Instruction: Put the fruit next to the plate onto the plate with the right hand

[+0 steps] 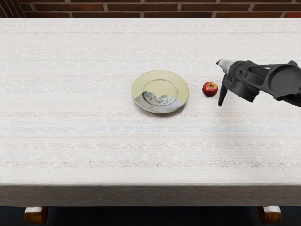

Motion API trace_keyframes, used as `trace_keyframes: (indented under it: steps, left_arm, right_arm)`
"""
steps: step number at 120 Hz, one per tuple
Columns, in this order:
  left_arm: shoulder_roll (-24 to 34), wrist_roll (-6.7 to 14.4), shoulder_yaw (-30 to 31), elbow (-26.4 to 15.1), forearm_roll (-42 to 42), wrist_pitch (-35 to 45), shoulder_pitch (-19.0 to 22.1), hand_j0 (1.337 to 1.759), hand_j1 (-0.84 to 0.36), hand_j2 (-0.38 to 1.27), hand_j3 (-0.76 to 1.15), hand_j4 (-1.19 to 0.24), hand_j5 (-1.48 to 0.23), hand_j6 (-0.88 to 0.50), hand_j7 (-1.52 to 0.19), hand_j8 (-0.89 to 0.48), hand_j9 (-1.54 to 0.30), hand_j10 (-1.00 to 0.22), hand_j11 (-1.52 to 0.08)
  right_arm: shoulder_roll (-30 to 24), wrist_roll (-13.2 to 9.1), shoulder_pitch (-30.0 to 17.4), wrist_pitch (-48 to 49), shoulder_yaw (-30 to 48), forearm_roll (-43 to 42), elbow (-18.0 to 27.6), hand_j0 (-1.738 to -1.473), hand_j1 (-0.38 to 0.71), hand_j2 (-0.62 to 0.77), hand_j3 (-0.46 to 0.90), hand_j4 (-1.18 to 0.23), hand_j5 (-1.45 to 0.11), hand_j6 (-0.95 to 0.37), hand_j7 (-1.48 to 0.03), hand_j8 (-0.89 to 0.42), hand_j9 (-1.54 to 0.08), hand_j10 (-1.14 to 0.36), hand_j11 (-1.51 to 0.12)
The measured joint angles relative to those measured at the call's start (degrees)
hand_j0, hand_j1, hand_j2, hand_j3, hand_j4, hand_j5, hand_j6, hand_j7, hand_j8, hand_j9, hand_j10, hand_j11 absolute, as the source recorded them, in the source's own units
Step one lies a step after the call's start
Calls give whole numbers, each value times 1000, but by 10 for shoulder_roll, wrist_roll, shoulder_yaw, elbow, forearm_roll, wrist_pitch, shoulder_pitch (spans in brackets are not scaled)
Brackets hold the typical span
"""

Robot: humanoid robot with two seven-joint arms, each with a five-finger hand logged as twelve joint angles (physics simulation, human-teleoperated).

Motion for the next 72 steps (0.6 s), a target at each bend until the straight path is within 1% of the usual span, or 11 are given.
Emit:
trace_keyframes:
  steps: [18, 29, 43, 59, 72]
  left_arm:
    - [0, 0, 0, 0, 0, 0, 0, 1658, 60, 48, 0, -241, -313, -241, -313, -241, -313, -241, -313]
    - [0, 0, 0, 0, 0, 0, 0, 1658, 60, 48, 0, -241, -313, -241, -313, -241, -313, -241, -313]
    - [0, 0, 0, 0, 0, 0, 0, 1658, 60, 48, 0, -241, -313, -241, -313, -241, -313, -241, -313]
    - [0, 0, 0, 0, 0, 0, 0, 1658, 60, 48, 0, -241, -313, -241, -313, -241, -313, -241, -313]
    - [0, 0, 0, 0, 0, 0, 0, 1658, 60, 48, 0, -241, -313, -241, -313, -241, -313, -241, -313]
  right_arm:
    - [37, 4, -17, 1, 0, -3, -67, -1658, -221, -20, 0, -110, -140, -111, -140, -110, -140, -109, -140]
    - [45, 7, -23, 1, 0, -4, -86, -1658, -141, -34, 0, -176, -227, -178, -226, -177, -227, -176, -227]
    - [57, 19, -30, 0, 1, -3, -105, -1658, -44, -49, 0, -257, -331, -258, -331, -257, -331, -256, -331]
    - [96, 25, -44, 0, 0, -3, -153, -1658, 6, -58, 0, -299, -386, -300, -386, -299, -386, -299, -386]
    - [117, 27, -53, 1, 0, -3, -175, -1658, 27, -61, 0, -316, -409, -317, -408, -316, -408, -316, -408]
